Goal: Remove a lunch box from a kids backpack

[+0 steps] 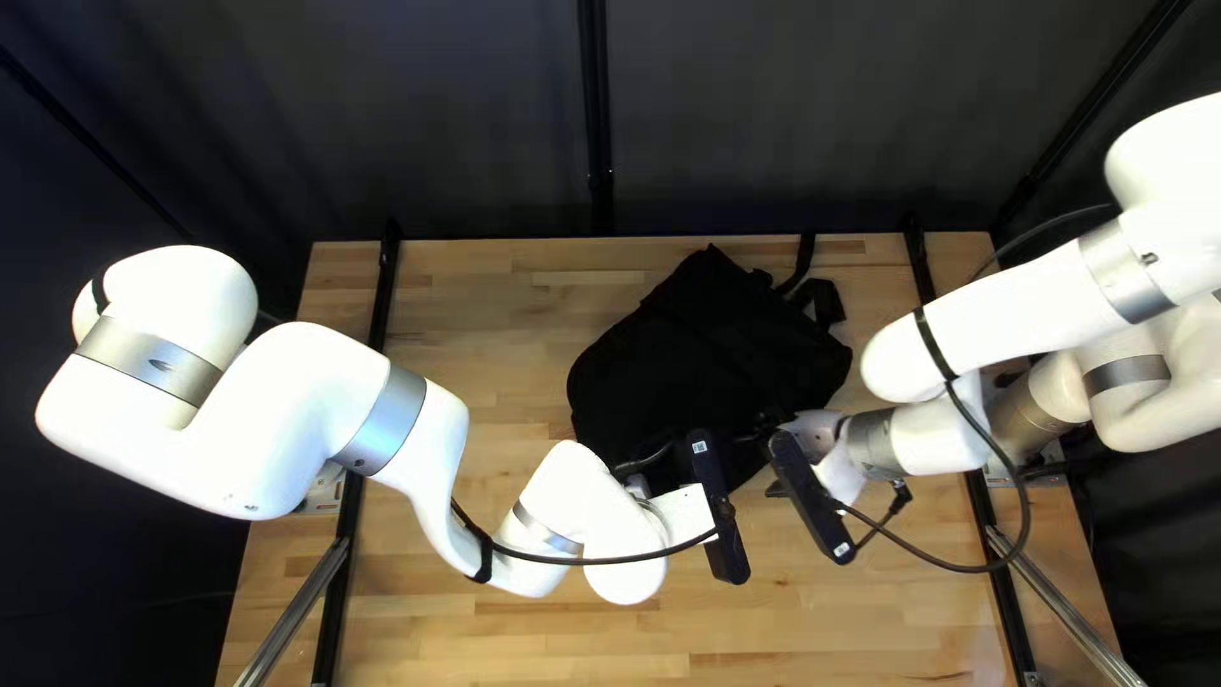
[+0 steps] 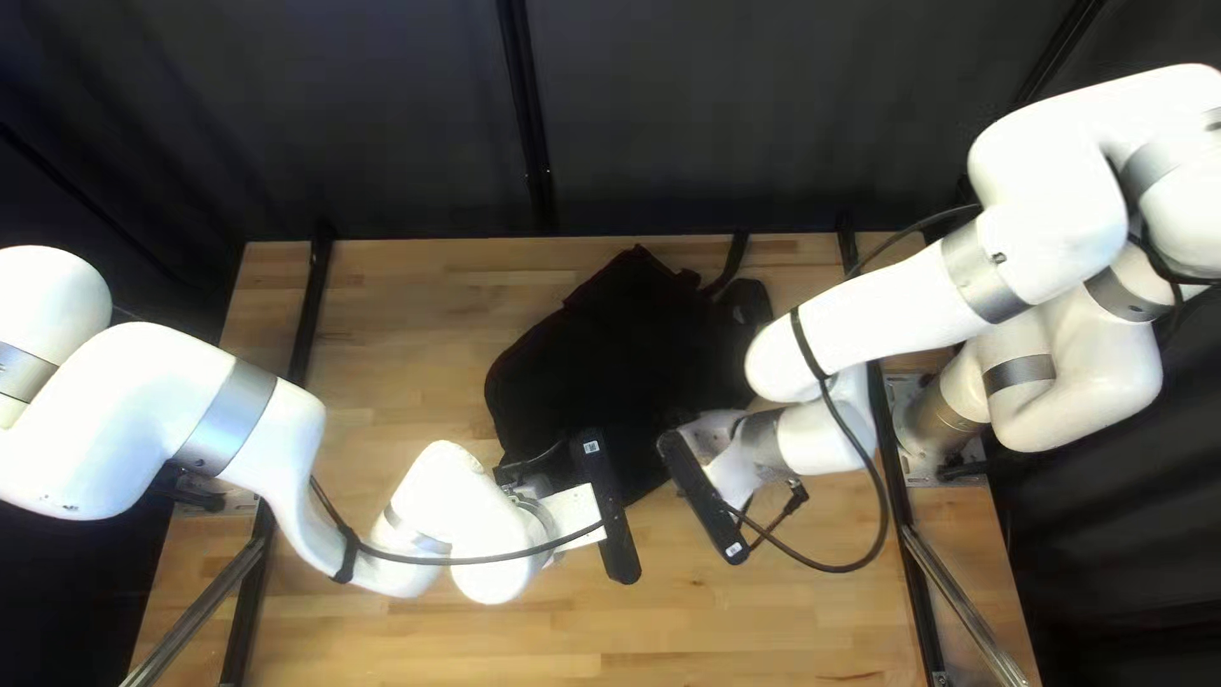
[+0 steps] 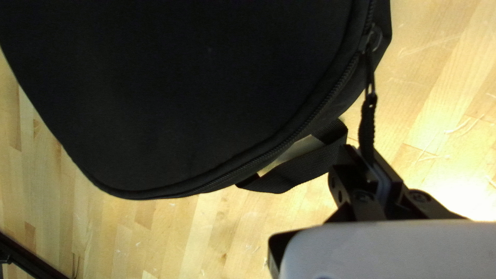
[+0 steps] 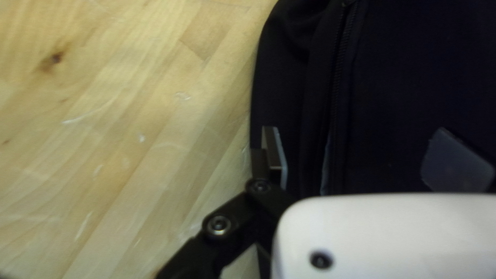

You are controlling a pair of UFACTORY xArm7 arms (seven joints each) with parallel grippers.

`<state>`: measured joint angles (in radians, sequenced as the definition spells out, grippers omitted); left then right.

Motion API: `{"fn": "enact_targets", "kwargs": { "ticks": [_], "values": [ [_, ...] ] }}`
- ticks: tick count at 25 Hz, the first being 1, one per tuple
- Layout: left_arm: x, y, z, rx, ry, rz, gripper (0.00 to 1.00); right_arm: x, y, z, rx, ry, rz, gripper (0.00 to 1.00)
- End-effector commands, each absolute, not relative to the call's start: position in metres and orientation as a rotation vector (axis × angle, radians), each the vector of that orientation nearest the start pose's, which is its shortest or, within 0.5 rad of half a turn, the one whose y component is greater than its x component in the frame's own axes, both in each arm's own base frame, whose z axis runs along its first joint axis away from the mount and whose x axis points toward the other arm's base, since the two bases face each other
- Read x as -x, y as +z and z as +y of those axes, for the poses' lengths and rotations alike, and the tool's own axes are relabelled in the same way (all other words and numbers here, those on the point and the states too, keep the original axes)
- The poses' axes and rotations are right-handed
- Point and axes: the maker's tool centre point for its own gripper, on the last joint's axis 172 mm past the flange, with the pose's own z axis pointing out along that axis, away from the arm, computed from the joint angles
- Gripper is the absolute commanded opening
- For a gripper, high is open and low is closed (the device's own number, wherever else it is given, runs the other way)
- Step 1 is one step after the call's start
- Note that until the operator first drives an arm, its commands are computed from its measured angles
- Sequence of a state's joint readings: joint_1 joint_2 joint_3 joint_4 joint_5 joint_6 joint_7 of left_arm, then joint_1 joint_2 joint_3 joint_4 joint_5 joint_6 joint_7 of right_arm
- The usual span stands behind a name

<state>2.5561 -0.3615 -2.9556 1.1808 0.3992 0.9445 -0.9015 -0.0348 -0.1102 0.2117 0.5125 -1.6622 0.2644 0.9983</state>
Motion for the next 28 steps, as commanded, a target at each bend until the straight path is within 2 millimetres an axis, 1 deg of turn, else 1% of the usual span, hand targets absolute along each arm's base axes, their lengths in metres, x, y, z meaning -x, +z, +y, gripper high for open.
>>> {"fn": "enact_targets", "kwargs": {
  "ticks": [1, 5, 6, 7, 9, 10, 11, 12, 13, 14, 15, 17, 19, 20, 21, 23, 28],
  "values": [
    [-0.497, 0.086, -0.132, 2.746, -0.183, -0.326, 0.00, -0.440, 0.097, 0.072, 3.193, -0.989, -1.255, 1.00],
    [-0.497, 0.087, -0.133, 2.743, -0.191, -0.323, 0.00, -0.445, 0.093, 0.070, 3.217, -0.989, -1.245, 1.00],
    [-0.497, 0.087, -0.133, 2.742, -0.194, -0.322, 0.00, -0.446, 0.094, 0.070, 3.241, -0.983, -1.239, 0.99],
    [-0.497, 0.087, -0.133, 2.741, -0.196, -0.320, 0.00, -0.446, 0.095, 0.070, 3.252, -0.980, -1.237, 0.93],
    [-0.496, 0.088, -0.134, 2.740, -0.200, -0.317, 0.00, -0.447, 0.097, 0.072, 3.297, -0.972, -1.222, 0.92],
    [-0.496, 0.088, -0.134, 2.740, -0.201, -0.317, 0.00, -0.448, 0.097, 0.072, 3.309, -0.971, -1.217, 0.81],
    [-0.496, 0.088, -0.135, 2.741, -0.203, -0.315, 0.00, -0.452, 0.099, 0.073, 3.339, -0.957, -1.204, 0.76],
    [-0.496, 0.087, -0.136, 2.741, -0.204, -0.314, 0.00, -0.454, 0.099, 0.073, 3.353, -0.951, -1.198, 0.74],
    [-0.495, 0.087, -0.136, 2.742, -0.204, -0.314, 0.00, -0.457, 0.098, 0.074, 3.383, -0.936, -1.184, 0.63],
    [-0.495, 0.087, -0.136, 2.742, -0.205, -0.313, 0.00, -0.458, 0.098, 0.074, 3.410, -0.920, -1.173, 0.59],
    [-0.495, 0.087, -0.136, 2.743, -0.205, -0.313, 0.00, -0.459, 0.097, 0.075, 3.435, -0.907, -1.162, 0.37],
    [-0.495, 0.087, -0.137, 2.744, -0.207, -0.312, 0.00, -0.462, 0.096, 0.075, 3.466, -0.890, -1.149, 0.12],
    [-0.495, 0.087, -0.137, 2.745, -0.209, -0.311, 0.00, -0.468, 0.092, 0.072, 3.487, -0.876, -1.140, 0.08],
    [-0.495, 0.087, -0.138, 2.745, -0.210, -0.311, 0.00, -0.470, 0.091, 0.072, 3.491, -0.872, -1.139, 0.00],
    [-0.495, 0.087, -0.138, 2.746, -0.211, -0.310, 0.00, -0.471, 0.089, 0.070, 3.495, -0.868, -1.136, 0.00],
    [-0.494, 0.087, -0.138, 2.746, -0.213, -0.309, 0.00, -0.472, 0.090, 0.071, 3.500, -0.863, -1.137, 0.00],
    [-0.488, 0.089, -0.136, 2.742, -0.216, -0.309, 0.00, -0.463, 0.096, 0.074, 3.509, -0.847, -1.141, 0.00]
  ]
}}
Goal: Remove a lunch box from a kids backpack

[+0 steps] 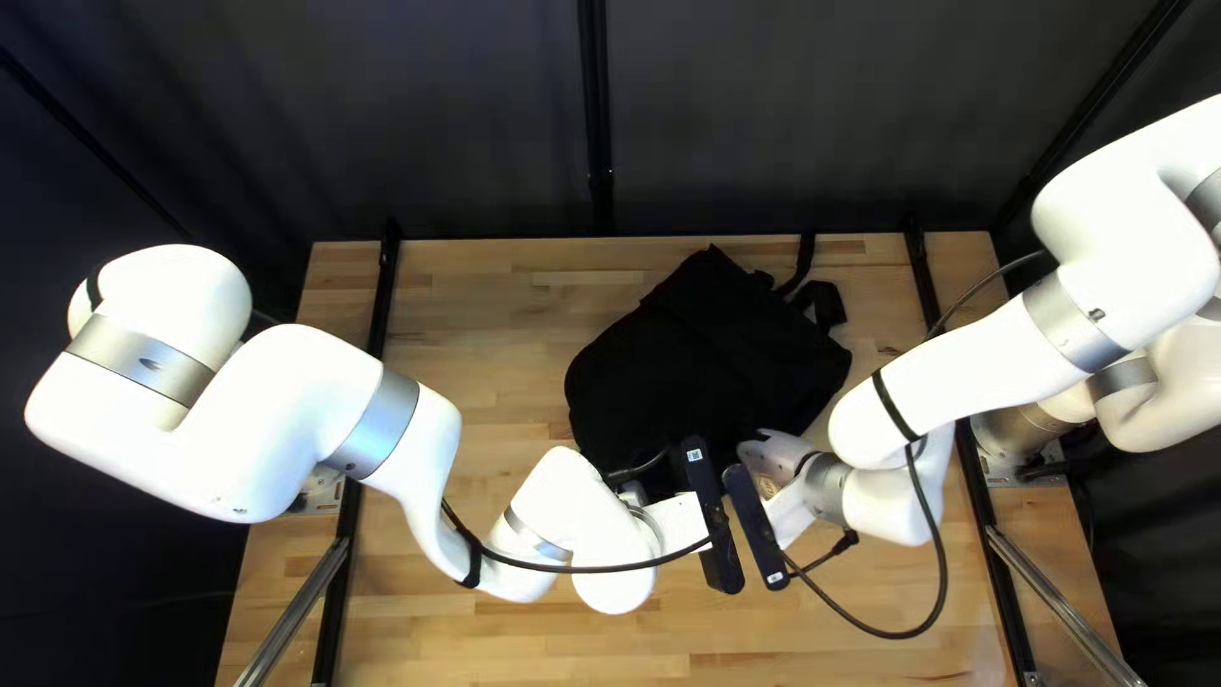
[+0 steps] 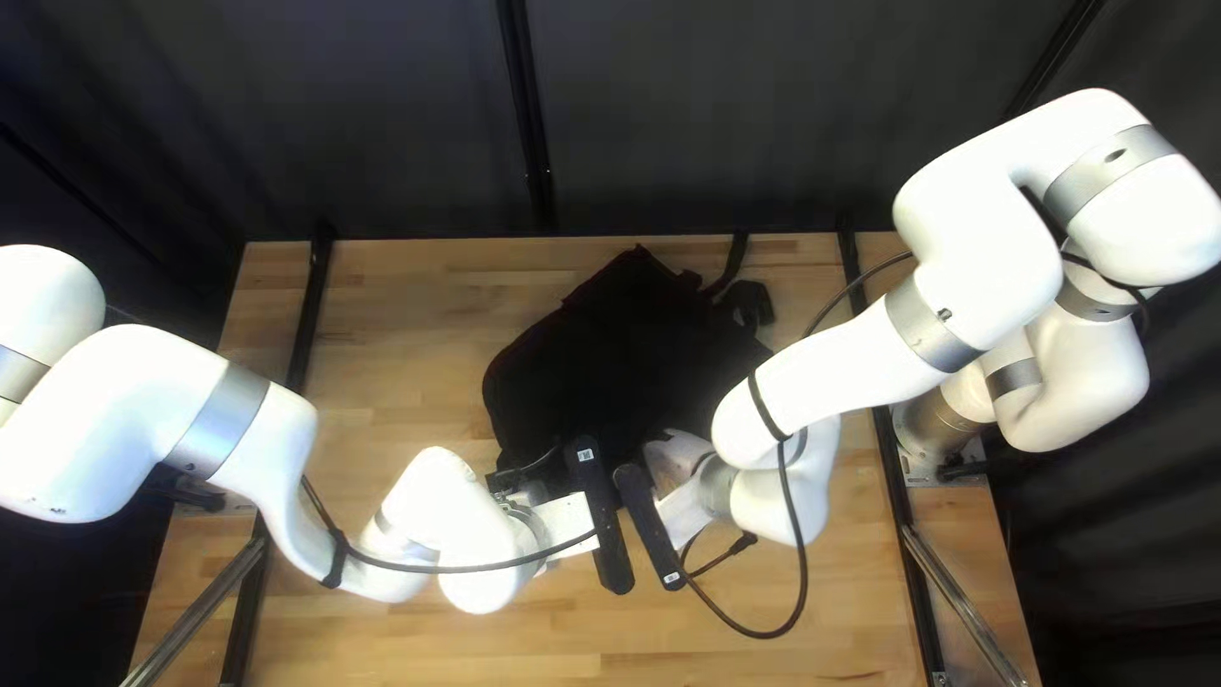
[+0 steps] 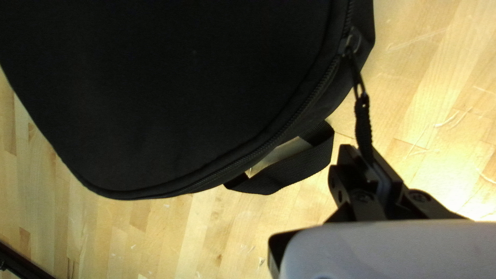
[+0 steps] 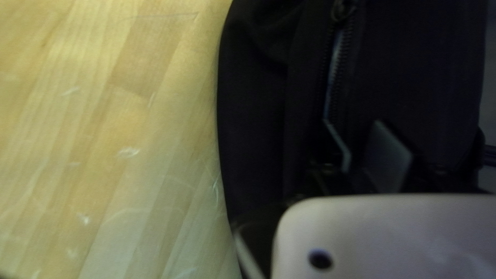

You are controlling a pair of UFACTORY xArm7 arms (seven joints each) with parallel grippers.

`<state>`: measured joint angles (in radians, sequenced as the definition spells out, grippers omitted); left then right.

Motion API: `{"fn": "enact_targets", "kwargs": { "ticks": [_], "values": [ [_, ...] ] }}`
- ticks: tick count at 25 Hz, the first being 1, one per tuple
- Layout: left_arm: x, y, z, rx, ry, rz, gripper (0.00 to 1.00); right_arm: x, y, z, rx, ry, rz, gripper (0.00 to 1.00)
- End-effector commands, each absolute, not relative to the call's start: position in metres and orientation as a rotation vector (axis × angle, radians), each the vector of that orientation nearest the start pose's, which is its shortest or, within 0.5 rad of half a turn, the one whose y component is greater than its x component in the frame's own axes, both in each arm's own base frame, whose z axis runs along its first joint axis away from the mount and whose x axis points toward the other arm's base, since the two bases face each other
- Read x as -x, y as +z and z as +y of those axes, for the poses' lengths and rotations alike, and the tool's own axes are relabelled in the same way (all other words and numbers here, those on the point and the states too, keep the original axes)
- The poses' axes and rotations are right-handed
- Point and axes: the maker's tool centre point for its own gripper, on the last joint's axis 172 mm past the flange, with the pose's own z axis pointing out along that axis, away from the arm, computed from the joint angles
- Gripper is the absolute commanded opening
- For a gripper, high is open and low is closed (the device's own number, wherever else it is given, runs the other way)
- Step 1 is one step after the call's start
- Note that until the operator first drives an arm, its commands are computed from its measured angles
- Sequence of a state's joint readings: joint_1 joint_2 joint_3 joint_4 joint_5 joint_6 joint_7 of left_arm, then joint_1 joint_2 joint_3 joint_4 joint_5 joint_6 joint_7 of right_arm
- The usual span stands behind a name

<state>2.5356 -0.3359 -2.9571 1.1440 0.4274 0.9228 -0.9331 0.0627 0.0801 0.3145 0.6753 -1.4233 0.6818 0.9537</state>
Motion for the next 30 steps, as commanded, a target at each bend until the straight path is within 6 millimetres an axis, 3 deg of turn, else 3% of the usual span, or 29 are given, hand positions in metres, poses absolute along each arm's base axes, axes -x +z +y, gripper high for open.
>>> {"fn": "enact_targets", "kwargs": {
  "ticks": [1, 18, 30],
  "values": [
    [-0.488, 0.090, -0.135, 2.741, -0.217, -0.309, 0.00, -0.463, 0.098, 0.075, -2.317, 0.557, 0.754, 0.00],
    [-0.477, 0.097, -0.116, 2.736, -0.218, -0.311, 0.00, -0.460, 0.096, 0.072, -2.385, 0.646, 0.863, 0.00],
    [-0.461, 0.096, -0.086, 2.738, -0.199, -0.326, 0.00, -0.479, 0.108, 0.074, -2.397, 0.652, 0.888, 0.00]
  ]
}}
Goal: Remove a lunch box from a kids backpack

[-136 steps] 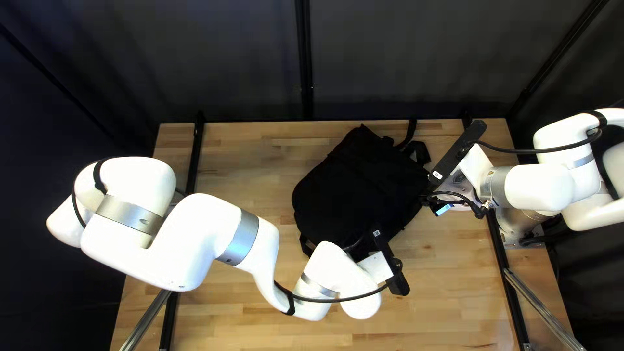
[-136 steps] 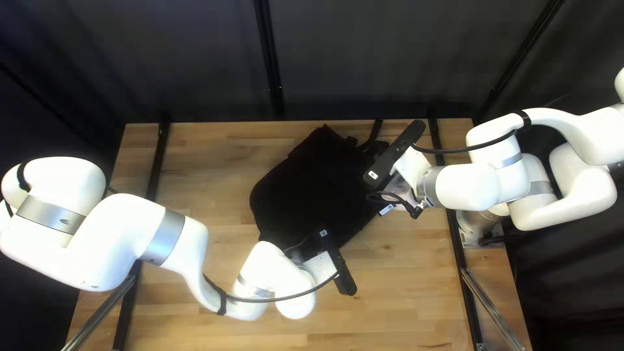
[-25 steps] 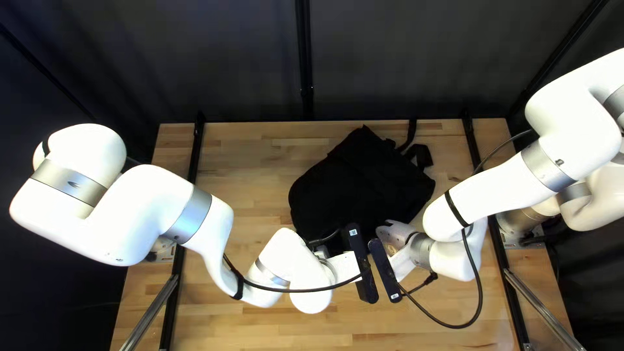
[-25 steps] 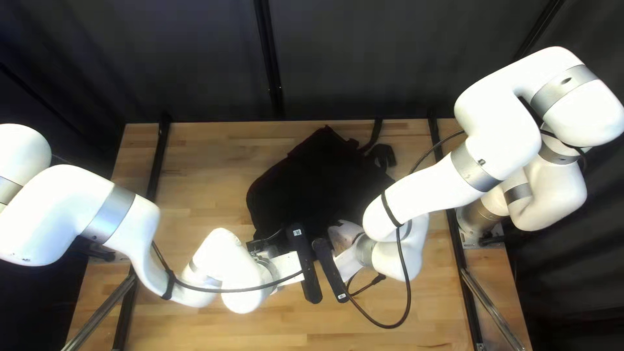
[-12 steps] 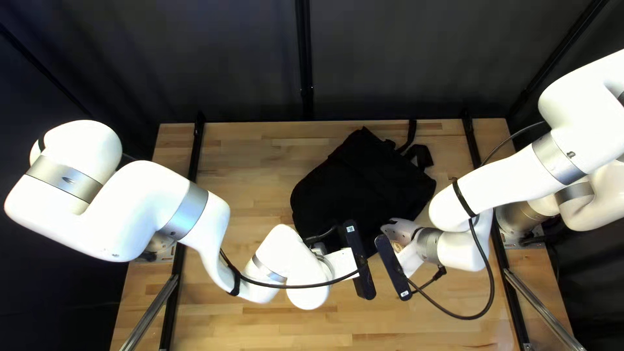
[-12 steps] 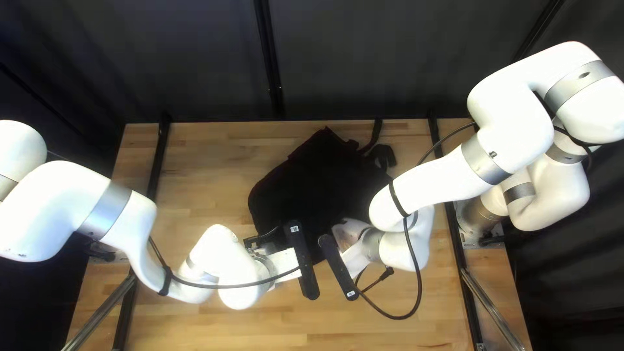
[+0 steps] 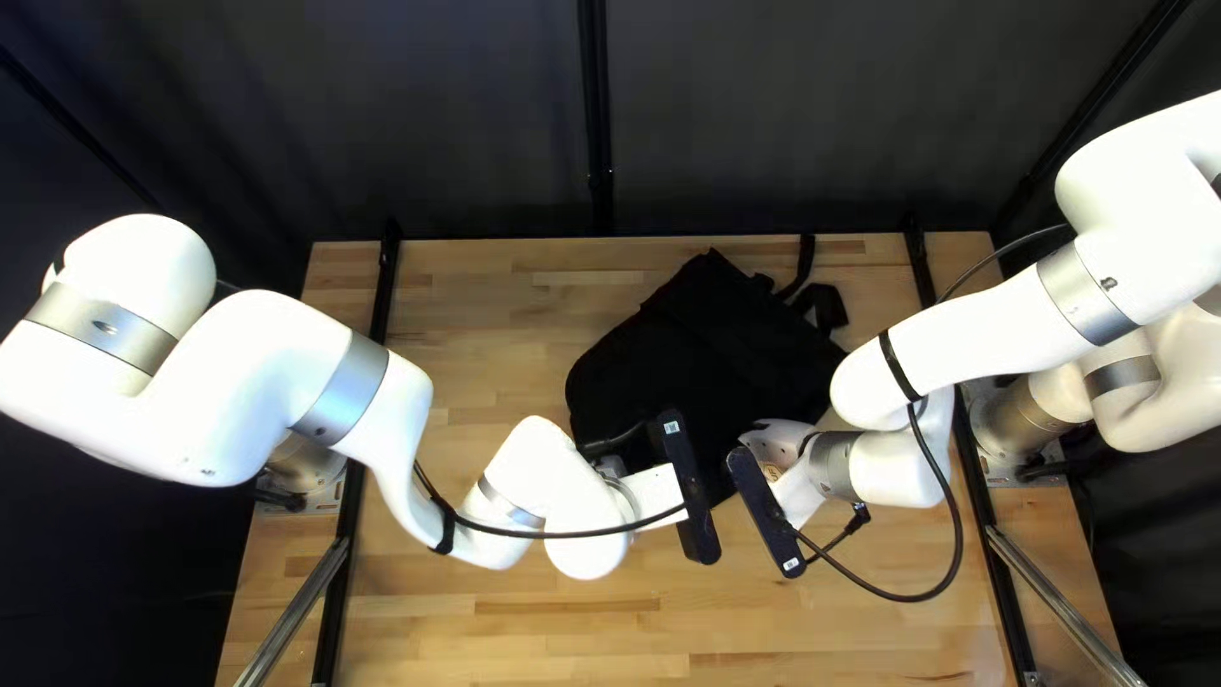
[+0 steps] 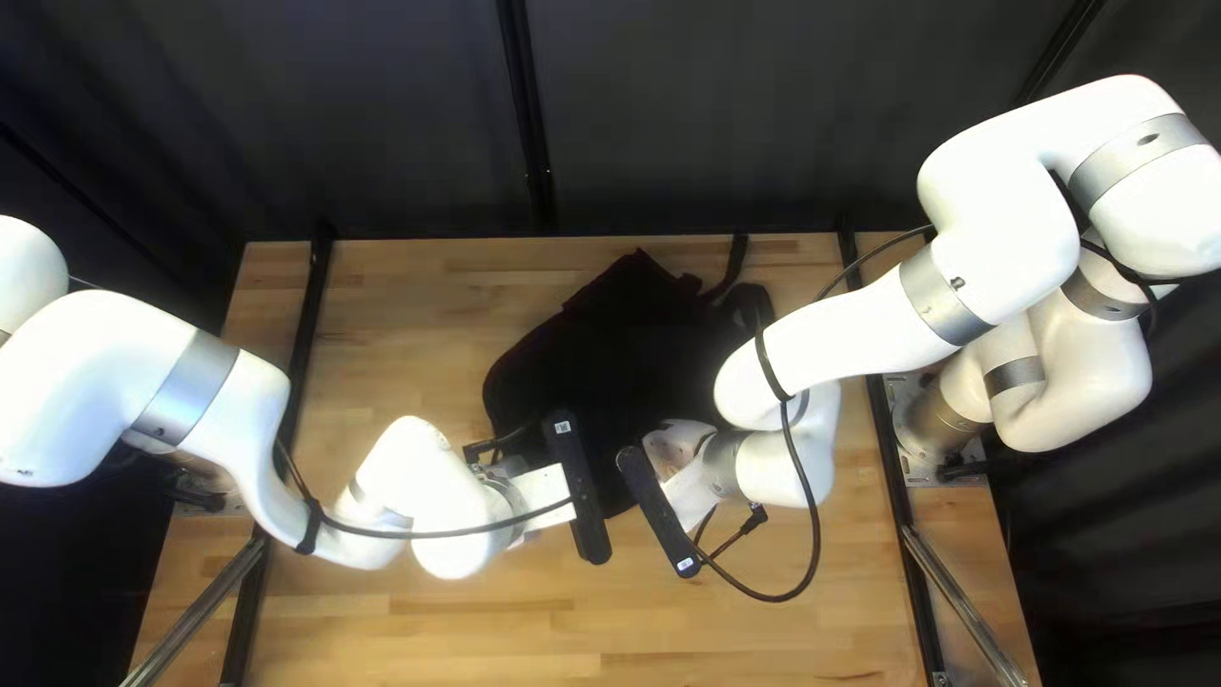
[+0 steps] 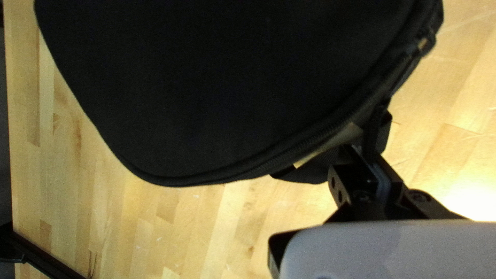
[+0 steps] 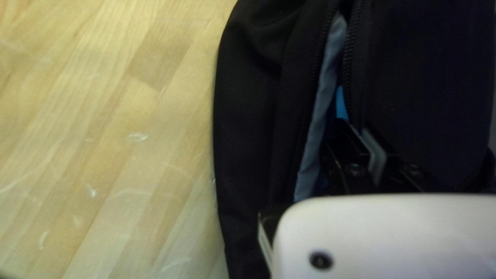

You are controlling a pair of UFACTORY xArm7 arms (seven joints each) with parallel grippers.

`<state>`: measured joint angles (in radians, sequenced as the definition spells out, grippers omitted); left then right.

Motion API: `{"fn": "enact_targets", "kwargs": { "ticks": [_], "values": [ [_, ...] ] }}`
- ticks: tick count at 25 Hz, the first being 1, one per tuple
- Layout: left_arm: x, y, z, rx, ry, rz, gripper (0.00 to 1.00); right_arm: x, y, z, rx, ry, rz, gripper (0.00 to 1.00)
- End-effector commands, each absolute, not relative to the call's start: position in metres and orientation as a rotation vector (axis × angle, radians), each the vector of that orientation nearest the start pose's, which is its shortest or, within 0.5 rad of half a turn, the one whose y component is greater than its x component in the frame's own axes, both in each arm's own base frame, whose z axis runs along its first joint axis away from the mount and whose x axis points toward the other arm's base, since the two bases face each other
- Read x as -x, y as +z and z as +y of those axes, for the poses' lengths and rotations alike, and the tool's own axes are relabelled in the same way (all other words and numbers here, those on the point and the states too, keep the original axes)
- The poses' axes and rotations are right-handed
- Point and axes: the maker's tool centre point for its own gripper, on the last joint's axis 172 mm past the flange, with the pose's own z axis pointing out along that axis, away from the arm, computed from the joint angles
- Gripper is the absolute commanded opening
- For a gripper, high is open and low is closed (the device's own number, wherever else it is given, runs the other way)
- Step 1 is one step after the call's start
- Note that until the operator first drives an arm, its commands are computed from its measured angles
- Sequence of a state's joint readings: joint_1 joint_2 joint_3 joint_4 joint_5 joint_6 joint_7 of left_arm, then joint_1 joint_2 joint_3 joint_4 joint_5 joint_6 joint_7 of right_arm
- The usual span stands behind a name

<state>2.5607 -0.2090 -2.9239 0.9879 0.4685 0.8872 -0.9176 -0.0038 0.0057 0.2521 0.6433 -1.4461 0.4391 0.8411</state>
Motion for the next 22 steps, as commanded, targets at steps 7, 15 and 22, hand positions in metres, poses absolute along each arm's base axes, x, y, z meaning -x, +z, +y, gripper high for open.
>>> {"fn": "enact_targets", "kwargs": {
  "ticks": [7, 15, 22],
  "values": [
    [-0.445, 0.102, -0.072, 2.730, -0.183, -0.341, 0.00, -0.479, 0.109, 0.074, -2.398, 0.650, 0.891, 0.00],
    [-0.431, 0.108, -0.058, 2.714, -0.176, -0.352, 0.00, -0.478, 0.108, 0.073, -2.399, 0.647, 0.895, 0.00],
    [-0.418, 0.107, -0.037, 2.725, -0.170, -0.377, 0.00, -0.476, 0.106, 0.073, -2.402, 0.642, 0.896, 0.00]
  ]
}}
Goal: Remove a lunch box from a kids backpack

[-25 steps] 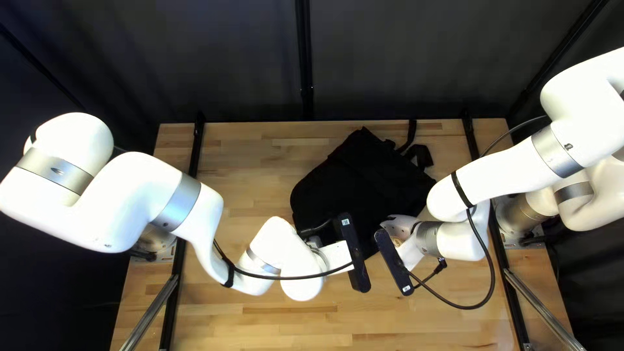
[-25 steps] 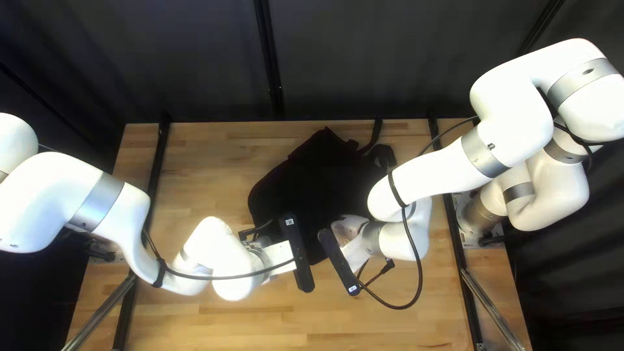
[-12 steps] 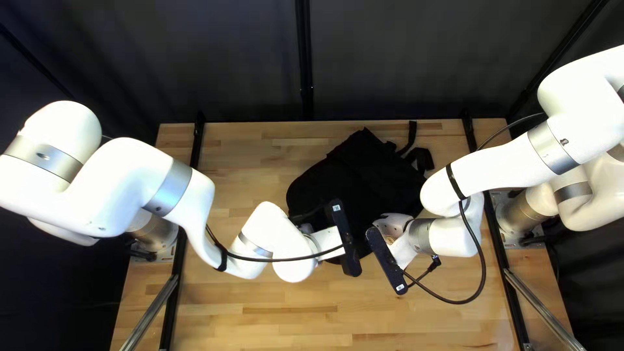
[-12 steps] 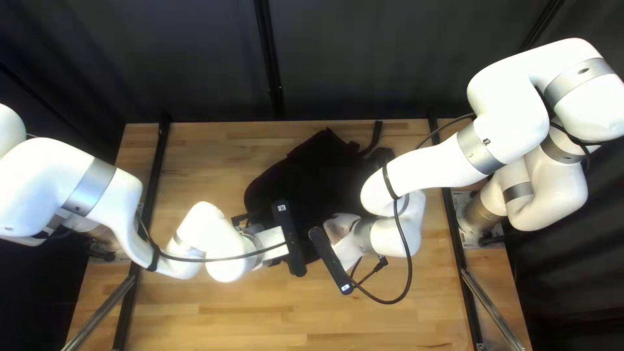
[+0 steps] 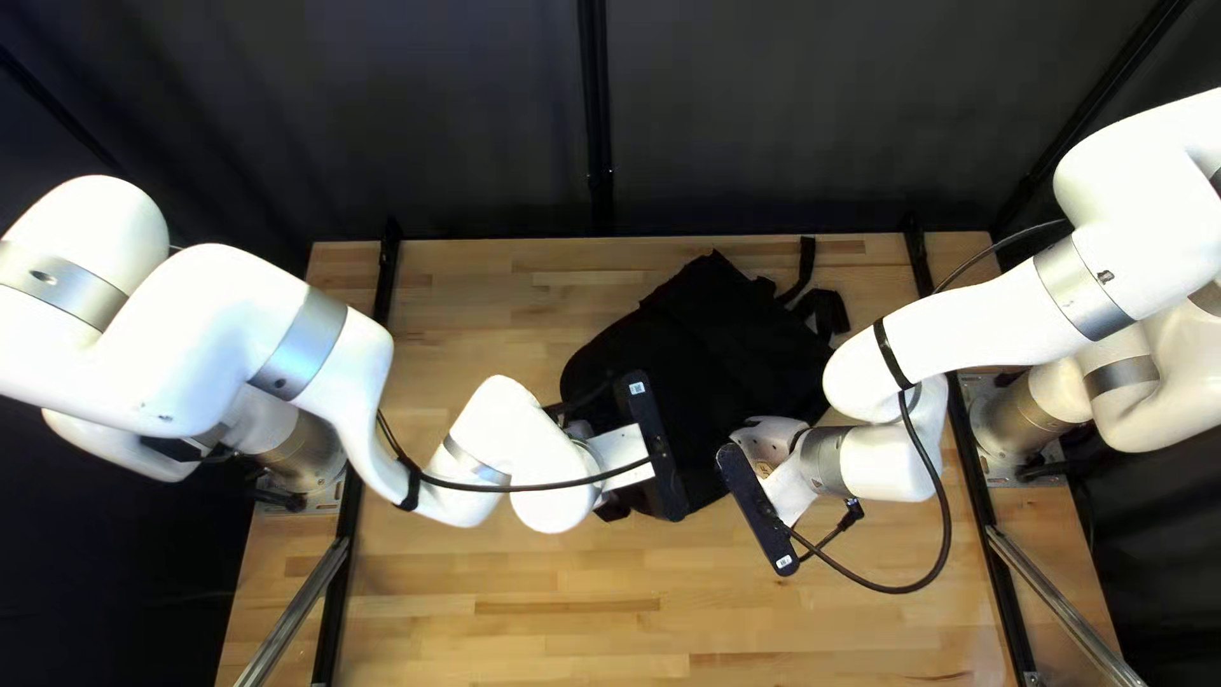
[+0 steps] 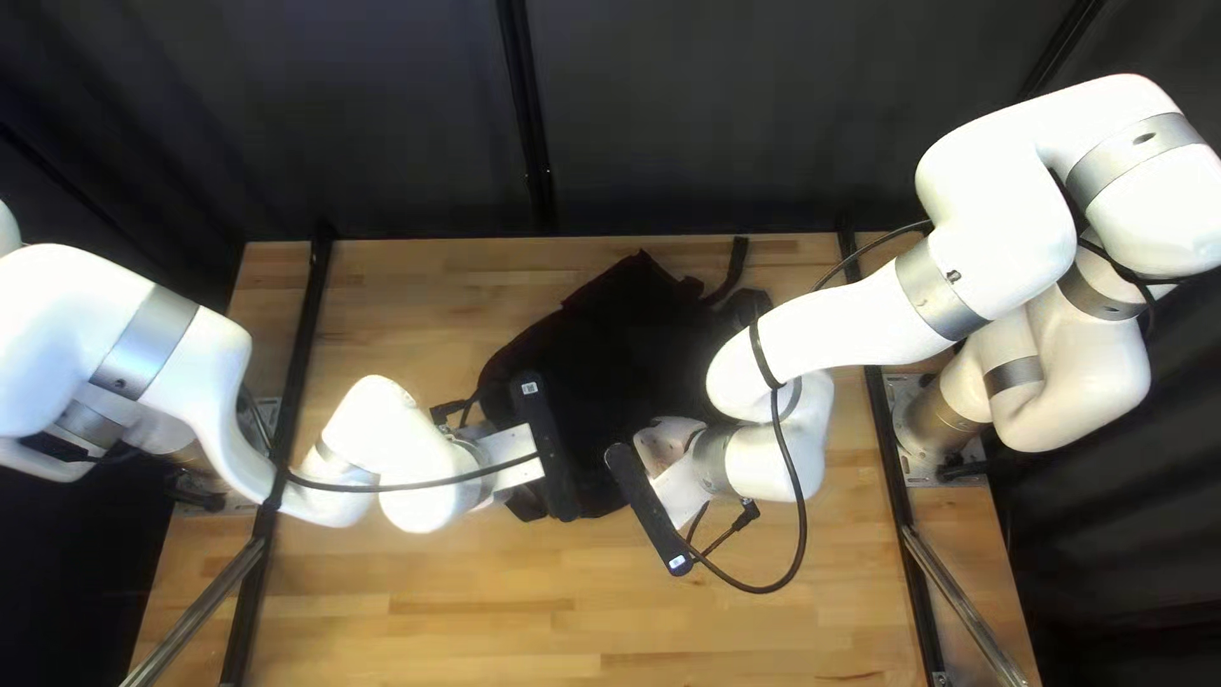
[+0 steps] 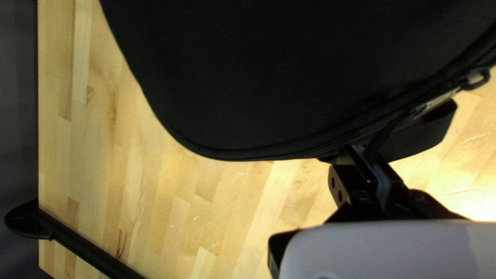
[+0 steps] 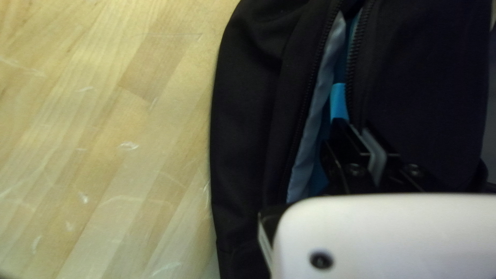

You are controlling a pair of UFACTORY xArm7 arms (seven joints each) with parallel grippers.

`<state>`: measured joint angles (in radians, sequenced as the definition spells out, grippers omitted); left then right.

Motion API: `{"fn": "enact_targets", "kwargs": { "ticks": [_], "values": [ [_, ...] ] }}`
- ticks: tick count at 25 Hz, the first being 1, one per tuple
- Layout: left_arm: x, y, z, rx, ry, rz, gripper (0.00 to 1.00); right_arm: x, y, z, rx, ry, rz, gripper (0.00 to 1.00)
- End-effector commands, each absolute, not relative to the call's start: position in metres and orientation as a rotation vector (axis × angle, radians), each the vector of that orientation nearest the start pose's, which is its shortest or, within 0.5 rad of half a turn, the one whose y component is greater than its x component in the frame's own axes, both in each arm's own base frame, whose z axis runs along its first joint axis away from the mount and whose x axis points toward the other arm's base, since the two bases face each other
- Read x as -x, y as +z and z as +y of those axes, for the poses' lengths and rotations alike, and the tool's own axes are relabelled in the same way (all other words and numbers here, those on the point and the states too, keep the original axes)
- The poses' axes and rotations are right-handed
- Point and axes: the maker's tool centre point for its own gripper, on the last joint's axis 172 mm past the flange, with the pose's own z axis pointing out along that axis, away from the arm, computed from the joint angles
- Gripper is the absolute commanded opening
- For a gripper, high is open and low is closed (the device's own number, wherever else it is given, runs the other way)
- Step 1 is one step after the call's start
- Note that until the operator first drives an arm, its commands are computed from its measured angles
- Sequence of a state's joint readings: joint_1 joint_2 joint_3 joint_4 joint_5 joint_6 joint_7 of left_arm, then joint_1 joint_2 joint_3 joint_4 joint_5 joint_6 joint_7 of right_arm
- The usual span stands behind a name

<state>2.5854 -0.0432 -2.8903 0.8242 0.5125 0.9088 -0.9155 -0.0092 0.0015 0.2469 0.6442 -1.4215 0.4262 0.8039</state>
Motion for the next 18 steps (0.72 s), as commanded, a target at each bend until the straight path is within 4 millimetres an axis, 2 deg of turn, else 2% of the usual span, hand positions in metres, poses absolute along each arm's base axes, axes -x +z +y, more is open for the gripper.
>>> {"fn": "enact_targets", "kwargs": {
  "ticks": [1, 9, 18],
  "values": [
    [-0.417, 0.106, -0.035, 2.727, -0.168, -0.382, 0.00, -0.476, 0.106, 0.072, 3.309, -0.884, -1.233, 0.00],
    [-0.402, 0.100, -0.012, 2.729, -0.149, -0.412, 0.00, -0.475, 0.106, 0.072, 3.308, -0.880, -1.231, 0.00],
    [-0.384, 0.106, 0.008, 2.715, -0.130, -0.434, 0.00, -0.473, 0.105, 0.071, 3.308, -0.871, -1.228, 0.00]
  ]
}}
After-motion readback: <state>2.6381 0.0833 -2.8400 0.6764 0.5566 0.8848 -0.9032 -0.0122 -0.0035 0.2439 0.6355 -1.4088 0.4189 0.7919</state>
